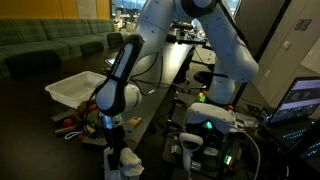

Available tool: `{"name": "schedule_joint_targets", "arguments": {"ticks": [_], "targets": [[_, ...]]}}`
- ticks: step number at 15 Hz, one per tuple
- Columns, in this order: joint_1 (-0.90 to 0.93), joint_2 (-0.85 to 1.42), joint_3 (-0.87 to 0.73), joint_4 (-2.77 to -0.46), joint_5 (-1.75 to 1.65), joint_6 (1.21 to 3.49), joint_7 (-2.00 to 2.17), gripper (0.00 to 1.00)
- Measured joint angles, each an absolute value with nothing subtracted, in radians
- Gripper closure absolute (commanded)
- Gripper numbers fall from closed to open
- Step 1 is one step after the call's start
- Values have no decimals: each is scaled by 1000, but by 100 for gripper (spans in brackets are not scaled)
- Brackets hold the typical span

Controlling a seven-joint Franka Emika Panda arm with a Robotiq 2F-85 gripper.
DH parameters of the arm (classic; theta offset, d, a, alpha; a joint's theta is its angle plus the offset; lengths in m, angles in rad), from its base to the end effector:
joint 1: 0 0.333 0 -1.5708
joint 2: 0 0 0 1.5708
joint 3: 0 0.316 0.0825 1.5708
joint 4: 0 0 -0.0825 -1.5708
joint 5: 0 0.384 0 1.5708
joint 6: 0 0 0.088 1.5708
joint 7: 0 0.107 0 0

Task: Use the white towel to push the objects on the table to the left, then put the towel in the bowl

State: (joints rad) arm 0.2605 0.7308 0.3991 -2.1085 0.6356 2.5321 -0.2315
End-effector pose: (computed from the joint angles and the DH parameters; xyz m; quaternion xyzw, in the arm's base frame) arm 0.4104 0.3355 0.0706 -0.9435 -0.1160 0.2033 0.2347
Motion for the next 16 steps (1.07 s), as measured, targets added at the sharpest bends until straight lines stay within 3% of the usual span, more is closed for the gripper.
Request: {"name": "schedule_joint_targets", "arguments": {"ticks": [10, 16], "targets": [[307, 756, 447, -1997, 381, 2563, -229, 99], [220, 690, 505, -2004, 389, 2479, -233, 99]]}}
